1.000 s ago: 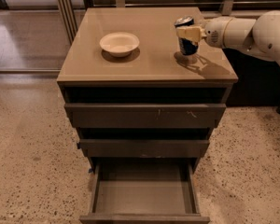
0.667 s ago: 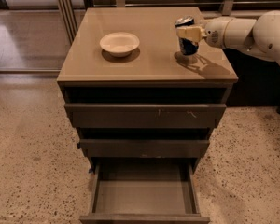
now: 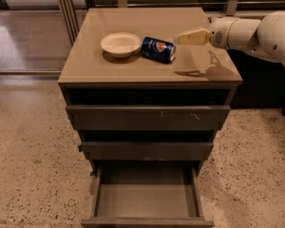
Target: Pick pepsi can from bottom drawer and place on counter
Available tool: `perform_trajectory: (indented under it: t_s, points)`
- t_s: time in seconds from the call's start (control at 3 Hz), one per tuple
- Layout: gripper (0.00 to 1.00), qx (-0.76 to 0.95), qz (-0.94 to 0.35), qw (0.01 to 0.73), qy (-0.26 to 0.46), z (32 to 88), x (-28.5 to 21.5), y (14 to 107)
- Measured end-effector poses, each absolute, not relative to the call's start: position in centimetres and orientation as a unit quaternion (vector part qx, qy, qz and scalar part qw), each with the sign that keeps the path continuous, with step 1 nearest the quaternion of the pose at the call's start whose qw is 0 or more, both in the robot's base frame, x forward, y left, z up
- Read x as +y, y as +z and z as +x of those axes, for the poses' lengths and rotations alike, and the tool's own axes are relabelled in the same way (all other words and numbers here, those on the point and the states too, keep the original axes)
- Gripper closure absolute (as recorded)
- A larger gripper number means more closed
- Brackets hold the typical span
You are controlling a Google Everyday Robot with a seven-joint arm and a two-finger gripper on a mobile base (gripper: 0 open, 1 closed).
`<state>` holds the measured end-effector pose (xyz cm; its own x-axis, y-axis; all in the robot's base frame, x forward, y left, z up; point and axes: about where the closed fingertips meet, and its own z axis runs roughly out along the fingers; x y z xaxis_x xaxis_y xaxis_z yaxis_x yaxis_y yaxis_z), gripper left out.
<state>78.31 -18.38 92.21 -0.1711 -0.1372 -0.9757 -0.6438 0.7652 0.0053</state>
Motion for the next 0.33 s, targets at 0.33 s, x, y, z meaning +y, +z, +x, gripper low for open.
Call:
perform_trajectory:
  t_s: [0.33]
  points:
    - [0.00,0.734,-0.266,0.586,0.216,78.31,-18.38,92.21]
